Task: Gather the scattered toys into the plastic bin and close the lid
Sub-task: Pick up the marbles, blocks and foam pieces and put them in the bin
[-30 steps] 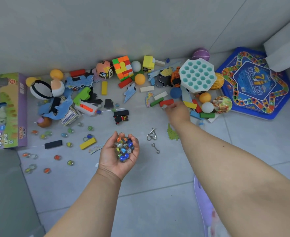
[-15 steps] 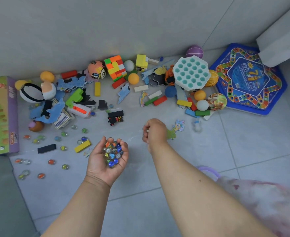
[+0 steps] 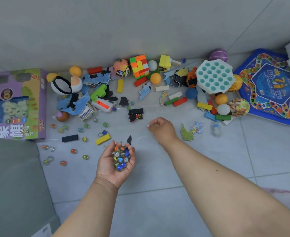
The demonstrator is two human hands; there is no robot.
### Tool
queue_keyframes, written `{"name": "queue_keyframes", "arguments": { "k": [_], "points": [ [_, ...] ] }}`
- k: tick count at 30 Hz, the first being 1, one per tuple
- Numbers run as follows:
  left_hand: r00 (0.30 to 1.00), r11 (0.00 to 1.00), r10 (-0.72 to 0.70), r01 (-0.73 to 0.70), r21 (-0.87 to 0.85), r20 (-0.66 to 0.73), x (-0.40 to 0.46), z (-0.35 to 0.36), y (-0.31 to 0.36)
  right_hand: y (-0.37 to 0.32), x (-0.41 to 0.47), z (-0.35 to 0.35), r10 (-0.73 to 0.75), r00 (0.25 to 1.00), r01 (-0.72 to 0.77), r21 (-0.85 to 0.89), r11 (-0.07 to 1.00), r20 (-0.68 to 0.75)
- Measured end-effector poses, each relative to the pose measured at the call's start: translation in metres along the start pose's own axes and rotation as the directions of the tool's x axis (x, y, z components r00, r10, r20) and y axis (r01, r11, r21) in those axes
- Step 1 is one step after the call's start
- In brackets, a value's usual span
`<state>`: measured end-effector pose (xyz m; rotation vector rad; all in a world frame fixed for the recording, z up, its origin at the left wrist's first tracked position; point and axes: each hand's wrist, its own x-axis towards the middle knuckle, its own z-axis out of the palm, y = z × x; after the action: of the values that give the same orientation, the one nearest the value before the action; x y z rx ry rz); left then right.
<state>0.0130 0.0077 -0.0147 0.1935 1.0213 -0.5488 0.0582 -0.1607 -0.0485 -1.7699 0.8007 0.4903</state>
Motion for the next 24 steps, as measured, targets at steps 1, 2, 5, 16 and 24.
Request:
{"name": "queue_keyframes", "arguments": {
  "k": [1,2,5,16,24],
  "points": [
    [1.000,1.000,0.005,-0.005,-0.009,-0.007,-0.001,-0.003,0.003,-0.003,0.000,0.007,-0.051,0.998,0.054,-0.108,0.993,0.031],
    [1.000,1.000,0.011,-0.011,-0.016,-0.009,-0.002,-0.006,0.007,-0.007,-0.001,0.014,-0.088,0.994,0.100,-0.198,0.975,0.071],
    [0.999,0.999,0.023,-0.024,-0.030,-0.024,-0.006,-0.015,0.019,-0.021,-0.003,0.041,-0.178,0.961,0.251,-0.390,0.886,0.213],
    [0.996,0.993,0.079,-0.082,-0.091,-0.029,-0.013,-0.042,0.063,-0.062,0.001,0.131,-0.248,0.847,0.531,-0.754,0.387,0.470],
    [0.993,0.986,0.116,-0.117,-0.116,-0.012,-0.015,-0.049,0.074,-0.059,0.010,0.143,-0.349,0.709,0.669,-0.741,0.058,0.612]
  ]
}}
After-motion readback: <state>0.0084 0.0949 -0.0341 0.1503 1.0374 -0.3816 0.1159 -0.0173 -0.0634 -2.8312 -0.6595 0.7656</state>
